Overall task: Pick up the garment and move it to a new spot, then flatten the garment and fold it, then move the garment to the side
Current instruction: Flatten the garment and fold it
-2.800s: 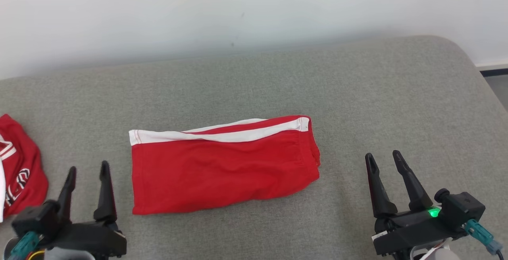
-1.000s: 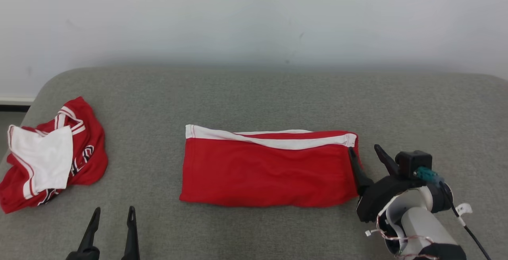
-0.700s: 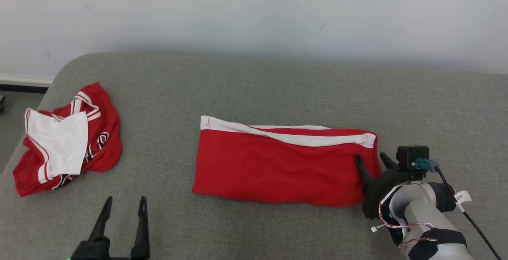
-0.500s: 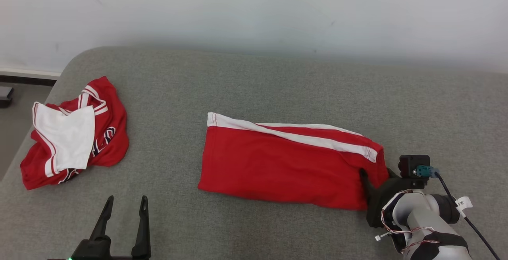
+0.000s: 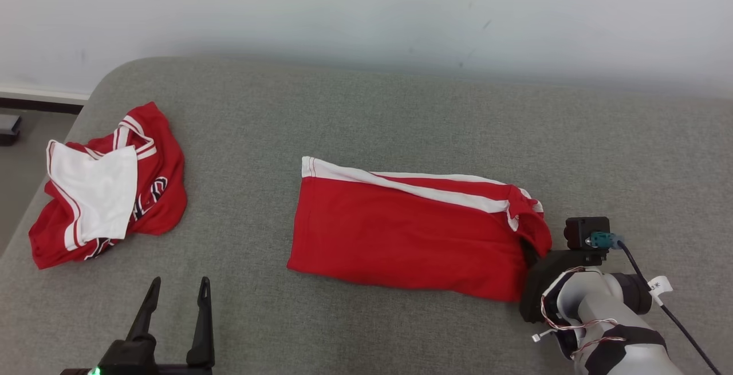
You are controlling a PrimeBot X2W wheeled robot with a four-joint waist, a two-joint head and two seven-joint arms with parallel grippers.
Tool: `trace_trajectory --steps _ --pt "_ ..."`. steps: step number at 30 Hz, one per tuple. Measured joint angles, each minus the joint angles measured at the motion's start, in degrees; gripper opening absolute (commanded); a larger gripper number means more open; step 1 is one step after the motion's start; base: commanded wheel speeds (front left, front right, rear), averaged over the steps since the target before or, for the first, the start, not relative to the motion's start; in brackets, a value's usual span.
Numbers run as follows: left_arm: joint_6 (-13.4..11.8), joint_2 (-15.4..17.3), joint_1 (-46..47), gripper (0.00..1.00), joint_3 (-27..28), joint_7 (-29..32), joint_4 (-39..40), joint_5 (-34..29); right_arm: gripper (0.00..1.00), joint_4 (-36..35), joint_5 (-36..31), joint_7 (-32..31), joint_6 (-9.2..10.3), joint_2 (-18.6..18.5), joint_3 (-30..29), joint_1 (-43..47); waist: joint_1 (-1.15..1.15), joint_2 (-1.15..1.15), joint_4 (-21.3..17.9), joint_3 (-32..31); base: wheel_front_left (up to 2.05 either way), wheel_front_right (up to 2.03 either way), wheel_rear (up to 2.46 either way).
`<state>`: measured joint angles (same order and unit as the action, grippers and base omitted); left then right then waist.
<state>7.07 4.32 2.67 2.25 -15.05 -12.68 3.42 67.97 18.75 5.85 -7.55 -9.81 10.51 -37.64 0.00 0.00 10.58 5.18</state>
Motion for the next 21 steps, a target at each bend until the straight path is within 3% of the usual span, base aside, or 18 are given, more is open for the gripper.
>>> trace_trajectory --steps 4,15,21 --pt "0.0 0.2 -0.2 1.00 0.8 0.0 -0.2 0.0 0.00 0.1 1.3 0.6 -0.03 -2.0 2.3 0.0 0.00 0.00 -0.7 -0.4 0.00 0.00 0.00" --pt "-0.1 0.0 -1.7 1.00 2.3 0.0 0.8 -0.1 0.00 -1.6 7.4 -1.1 -0.02 -14.6 6.3 2.0 0.00 0.00 -4.5 -2.2 0.00 0.00 0.00" --pt "-0.5 -0.2 -2.7 1.00 3.6 0.0 1.3 -0.1 0.00 -7.4 13.8 -5.7 -0.01 -15.5 9.2 2.1 0.00 0.00 -7.2 -2.7 0.00 0.00 0.00"
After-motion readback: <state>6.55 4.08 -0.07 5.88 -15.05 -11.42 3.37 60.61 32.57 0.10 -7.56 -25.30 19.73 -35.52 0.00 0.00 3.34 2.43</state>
